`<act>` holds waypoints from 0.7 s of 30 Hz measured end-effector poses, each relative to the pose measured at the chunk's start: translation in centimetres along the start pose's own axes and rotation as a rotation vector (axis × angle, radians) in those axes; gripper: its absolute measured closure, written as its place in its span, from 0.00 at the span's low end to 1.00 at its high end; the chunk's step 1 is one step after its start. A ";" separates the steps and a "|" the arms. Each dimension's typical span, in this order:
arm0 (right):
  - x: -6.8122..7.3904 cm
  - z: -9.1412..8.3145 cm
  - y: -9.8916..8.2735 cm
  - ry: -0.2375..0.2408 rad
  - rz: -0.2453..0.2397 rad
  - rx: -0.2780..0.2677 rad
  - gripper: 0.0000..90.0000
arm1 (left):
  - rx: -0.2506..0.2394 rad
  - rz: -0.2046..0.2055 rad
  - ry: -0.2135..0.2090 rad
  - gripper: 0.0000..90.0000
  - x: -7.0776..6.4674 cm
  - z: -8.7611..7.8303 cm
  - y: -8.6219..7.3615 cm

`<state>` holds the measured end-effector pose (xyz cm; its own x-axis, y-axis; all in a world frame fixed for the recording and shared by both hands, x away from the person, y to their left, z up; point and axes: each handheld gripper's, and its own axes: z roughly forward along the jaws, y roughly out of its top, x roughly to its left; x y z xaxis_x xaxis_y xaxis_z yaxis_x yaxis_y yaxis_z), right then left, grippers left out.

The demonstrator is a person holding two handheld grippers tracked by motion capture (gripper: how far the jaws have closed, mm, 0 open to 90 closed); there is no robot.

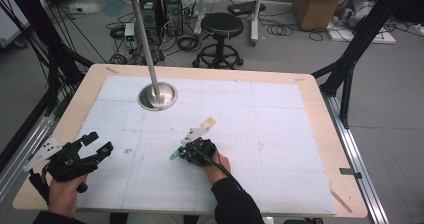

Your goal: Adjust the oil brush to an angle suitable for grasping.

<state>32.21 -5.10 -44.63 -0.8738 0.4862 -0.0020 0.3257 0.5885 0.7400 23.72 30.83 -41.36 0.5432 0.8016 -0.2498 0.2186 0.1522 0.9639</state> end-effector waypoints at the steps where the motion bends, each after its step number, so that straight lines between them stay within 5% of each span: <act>1: 0.0 0.0 0.0 0.000 0.000 0.000 0.99 | 0.000 0.000 0.000 0.25 0.0 0.0 0.0; 2: -0.2 0.5 0.5 -0.030 0.002 0.002 0.99 | 0.000 -0.003 0.005 0.25 0.0 0.0 0.0; 6: -0.8 1.1 1.3 -0.026 0.051 0.019 0.99 | -0.001 -0.002 0.006 0.25 0.1 -0.1 0.0; 8: -1.5 0.8 1.7 -0.043 0.037 0.023 0.99 | -0.004 -0.004 0.007 0.25 0.1 -0.1 0.0; 13: -5.9 -0.7 2.6 -0.135 0.166 -0.046 0.99 | -0.006 -0.004 0.014 0.25 0.3 -0.2 0.0; 18: -9.2 -0.2 2.6 -0.216 0.200 0.012 0.99 | 0.001 0.002 0.010 0.25 0.2 -0.1 0.0; 21: -10.1 0.6 2.6 -0.222 0.198 0.040 0.99 | 0.003 0.007 0.009 0.25 0.1 -0.1 0.0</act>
<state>42.12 -8.05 -43.08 -0.6929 0.7210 -0.0107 0.4997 0.4908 0.7137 23.68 30.99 -41.39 0.5378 0.8075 -0.2423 0.2176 0.1447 0.9653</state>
